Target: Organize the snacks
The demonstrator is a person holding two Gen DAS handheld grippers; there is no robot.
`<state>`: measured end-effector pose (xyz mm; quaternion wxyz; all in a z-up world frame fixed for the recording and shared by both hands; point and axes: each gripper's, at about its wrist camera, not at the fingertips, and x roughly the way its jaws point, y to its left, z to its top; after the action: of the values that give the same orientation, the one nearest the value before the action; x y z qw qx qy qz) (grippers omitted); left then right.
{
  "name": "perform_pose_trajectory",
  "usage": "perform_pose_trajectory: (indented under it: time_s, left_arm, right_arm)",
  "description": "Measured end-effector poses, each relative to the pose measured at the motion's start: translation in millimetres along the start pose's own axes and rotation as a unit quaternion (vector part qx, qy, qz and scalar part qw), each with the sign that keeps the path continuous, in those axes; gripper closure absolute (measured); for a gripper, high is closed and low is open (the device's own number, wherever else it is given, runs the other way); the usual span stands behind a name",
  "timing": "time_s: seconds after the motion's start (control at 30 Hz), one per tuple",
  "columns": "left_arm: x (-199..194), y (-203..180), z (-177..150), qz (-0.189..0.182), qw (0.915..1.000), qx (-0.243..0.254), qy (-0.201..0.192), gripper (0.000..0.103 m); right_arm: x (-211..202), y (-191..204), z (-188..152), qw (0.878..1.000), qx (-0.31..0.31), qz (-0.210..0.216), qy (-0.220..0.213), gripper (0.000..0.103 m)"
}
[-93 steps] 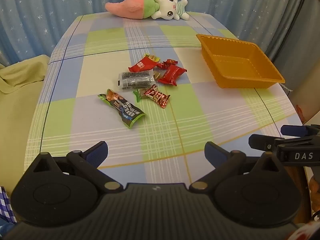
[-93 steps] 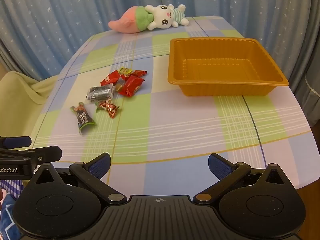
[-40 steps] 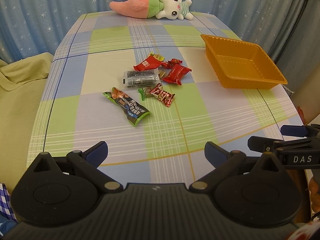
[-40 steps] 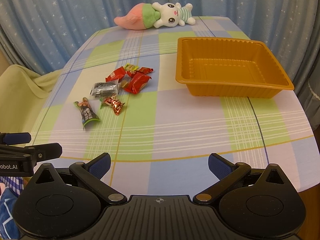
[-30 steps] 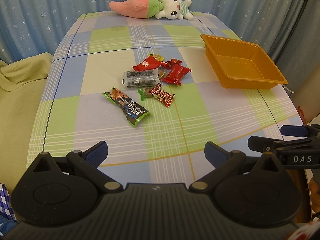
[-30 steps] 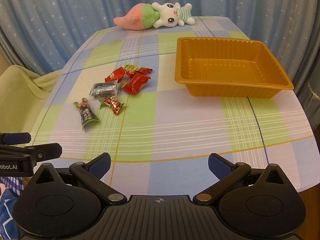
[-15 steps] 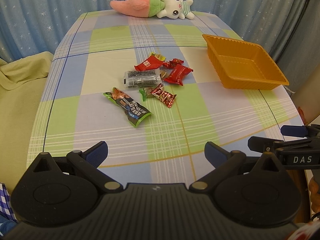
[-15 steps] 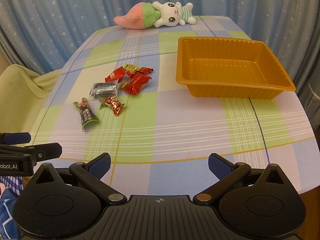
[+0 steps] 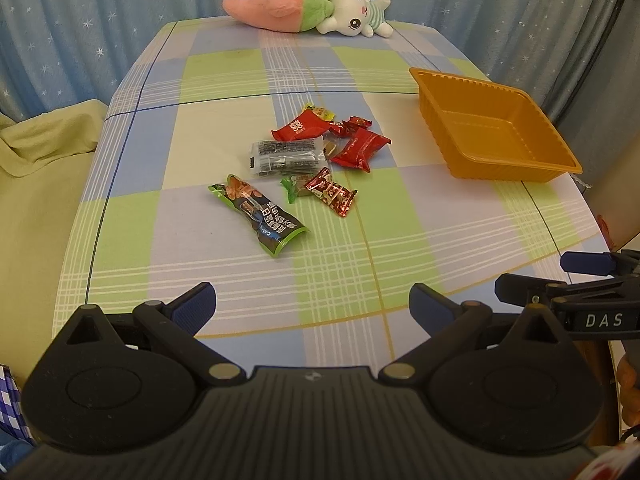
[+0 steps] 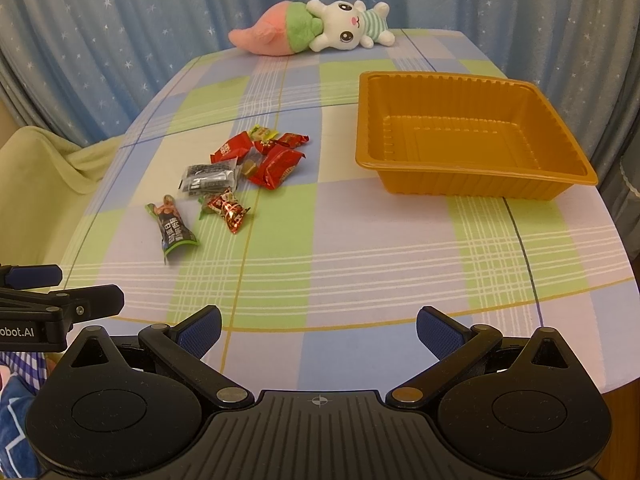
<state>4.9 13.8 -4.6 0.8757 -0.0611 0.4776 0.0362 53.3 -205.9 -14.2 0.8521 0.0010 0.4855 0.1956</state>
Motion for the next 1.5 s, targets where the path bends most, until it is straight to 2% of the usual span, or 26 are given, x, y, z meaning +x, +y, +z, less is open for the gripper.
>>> perform_pose_trajectory:
  time_s: [0.33,0.7,0.97,1.5]
  left_arm:
    - [9,6,4,0.014,0.9998,-0.010,0.005,0.000]
    - [31,25,7,0.035,0.9979,-0.055,0.002,0.001]
    - [53,33,9,0.049,0.9948,-0.089,-0.005,0.010]
    - [91,28,34,0.065,0.9924,-0.101,-0.023,0.021]
  right_arm:
    - [13,-3,5,1.000,0.000,0.000,0.003,0.000]
    - [31,-7,17,1.000,-0.010,0.018,-0.006,0.000]
    - [51,-5,26,0.998,-0.038,0.043,-0.019,0.000]
    - [91,5,64,0.992,-0.061,0.100,-0.051,0.000]
